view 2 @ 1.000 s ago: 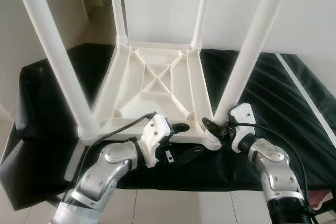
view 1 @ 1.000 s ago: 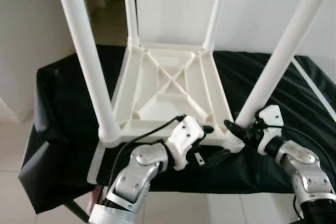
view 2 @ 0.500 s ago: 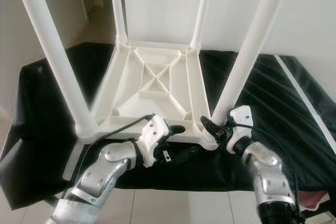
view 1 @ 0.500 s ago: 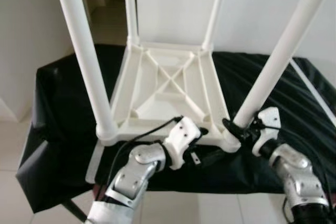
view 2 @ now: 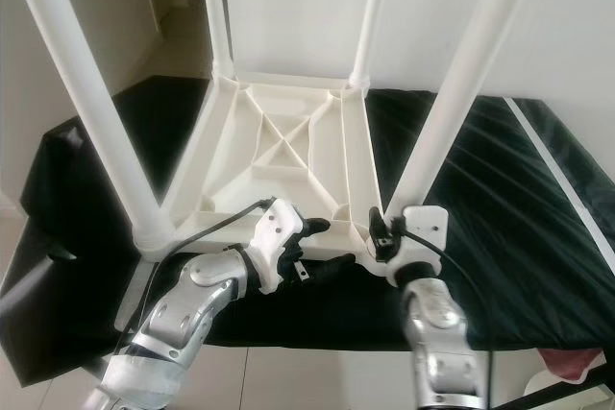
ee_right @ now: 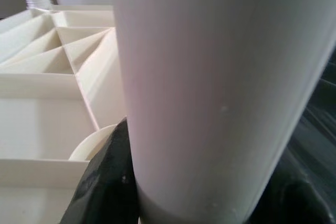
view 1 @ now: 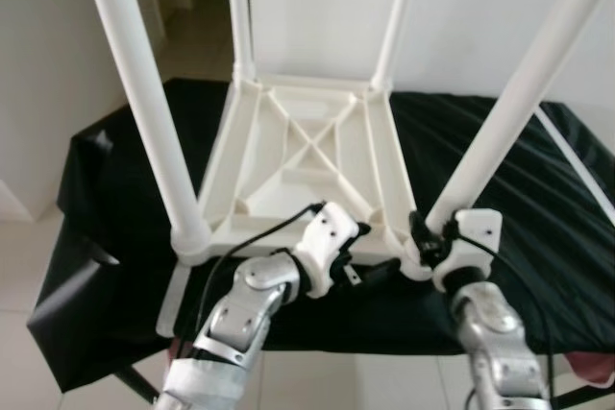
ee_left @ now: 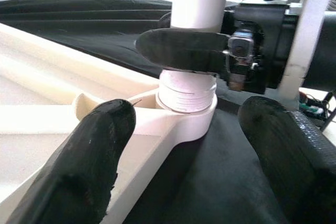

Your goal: Building children table

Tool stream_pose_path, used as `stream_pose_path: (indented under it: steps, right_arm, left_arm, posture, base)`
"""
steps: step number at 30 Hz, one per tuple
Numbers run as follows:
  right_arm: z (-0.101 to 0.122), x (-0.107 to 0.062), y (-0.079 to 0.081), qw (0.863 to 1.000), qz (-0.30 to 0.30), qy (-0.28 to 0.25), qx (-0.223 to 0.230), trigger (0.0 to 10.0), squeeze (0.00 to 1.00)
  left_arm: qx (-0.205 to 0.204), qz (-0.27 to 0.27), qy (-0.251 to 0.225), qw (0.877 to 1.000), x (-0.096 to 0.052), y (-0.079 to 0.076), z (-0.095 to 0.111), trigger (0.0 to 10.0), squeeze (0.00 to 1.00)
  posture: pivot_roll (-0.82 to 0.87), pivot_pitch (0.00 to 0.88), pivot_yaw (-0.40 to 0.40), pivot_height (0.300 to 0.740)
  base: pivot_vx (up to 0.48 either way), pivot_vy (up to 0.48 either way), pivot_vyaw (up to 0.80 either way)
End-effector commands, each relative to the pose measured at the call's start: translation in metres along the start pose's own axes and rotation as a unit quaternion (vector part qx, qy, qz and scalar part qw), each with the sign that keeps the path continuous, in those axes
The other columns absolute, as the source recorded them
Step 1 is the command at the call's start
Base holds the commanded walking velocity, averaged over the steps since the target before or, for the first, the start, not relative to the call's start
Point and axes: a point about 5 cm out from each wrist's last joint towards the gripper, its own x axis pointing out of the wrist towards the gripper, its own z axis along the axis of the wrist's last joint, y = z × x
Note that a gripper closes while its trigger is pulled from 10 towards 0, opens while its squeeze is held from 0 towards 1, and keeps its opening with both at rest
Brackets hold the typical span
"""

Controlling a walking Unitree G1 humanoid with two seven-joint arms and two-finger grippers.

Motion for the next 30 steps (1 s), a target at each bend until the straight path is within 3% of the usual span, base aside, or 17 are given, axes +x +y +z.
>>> stream_pose_path:
  steps: [1,2,5,8,10,19,20,21,22,30]
  right_arm:
    - [-0.009,0.0,-0.003,0.998,-0.052,0.034,0.0,10.0,0.0]
    - [-0.012,-0.001,-0.004,0.995,-0.089,0.047,0.007,10.0,0.0]
    - [-0.014,-0.002,-0.004,0.992,-0.116,0.057,0.012,10.0,0.0]
    - [-0.02,-0.003,0.004,0.984,-0.153,0.075,0.048,10.0,0.0]
    - [-0.016,-0.002,0.017,0.987,-0.13,0.056,0.07,10.0,0.0]
    - [-0.008,-0.006,0.024,0.992,-0.103,0.046,0.061,10.0,0.0]
    - [-0.006,-0.006,0.026,0.992,-0.096,0.042,0.07,10.0,0.15]
    - [-0.006,-0.006,0.026,0.992,-0.096,0.042,0.07,10.0,0.15]
    - [-0.004,-0.006,0.027,0.993,-0.088,0.036,0.074,10.0,1.0]
    - [0.001,-0.003,0.026,0.995,-0.054,0.031,0.071,10.0,1.0]
  left_arm:
    - [0.002,0.06,0.006,0.998,0.0,0.006,-0.002,10.0,0.0]
    - [0.002,0.061,0.007,0.998,0.0,0.007,-0.002,10.0,0.0]
    - [0.002,0.062,0.008,0.998,0.0,0.008,-0.002,10.0,0.0]
    - [-0.003,0.07,0.007,0.998,-0.001,0.011,-0.002,10.0,0.0]
    - [-0.005,0.071,0.008,0.997,-0.001,0.012,-0.002,10.0,0.0]
    - [0.004,0.07,0.016,0.997,-0.002,0.013,-0.004,10.0,0.0]
    - [0.004,0.072,0.015,0.997,-0.002,0.013,-0.003,10.0,0.0]
    - [0.004,0.072,0.015,0.997,-0.002,0.013,-0.003,10.0,0.0]
    - [0.005,0.074,0.015,0.997,-0.002,0.014,-0.003,10.0,0.0]
    - [0.008,0.074,0.013,0.997,-0.001,0.013,-0.003,10.0,0.0]
  posture:
    - [0.0,0.0,-0.04,0.74]
    - [0.0,0.0,-0.036,0.74]
    - [0.0,0.0,-0.036,0.74]
    - [0.0,0.0,-0.023,0.74]
    - [0.0,0.0,-0.017,0.74]
    - [0.0,0.0,-0.023,0.74]
    - [0.0,0.0,-0.026,0.74]
    - [0.0,0.0,-0.026,0.74]
    - [0.01,0.0,-0.03,0.74]
    - [0.0,0.0,-0.034,0.74]
  base:
    - [0.0,0.0,0.0]
    - [0.0,0.0,0.0]
    - [0.0,0.0,0.0]
    - [0.0,0.0,0.0]
    - [0.0,0.0,0.0]
    - [0.0,0.0,0.0]
    - [0.0,0.0,0.0]
    - [0.0,0.0,0.0]
    - [0.0,0.0,0.0]
    - [0.0,0.0,0.0]
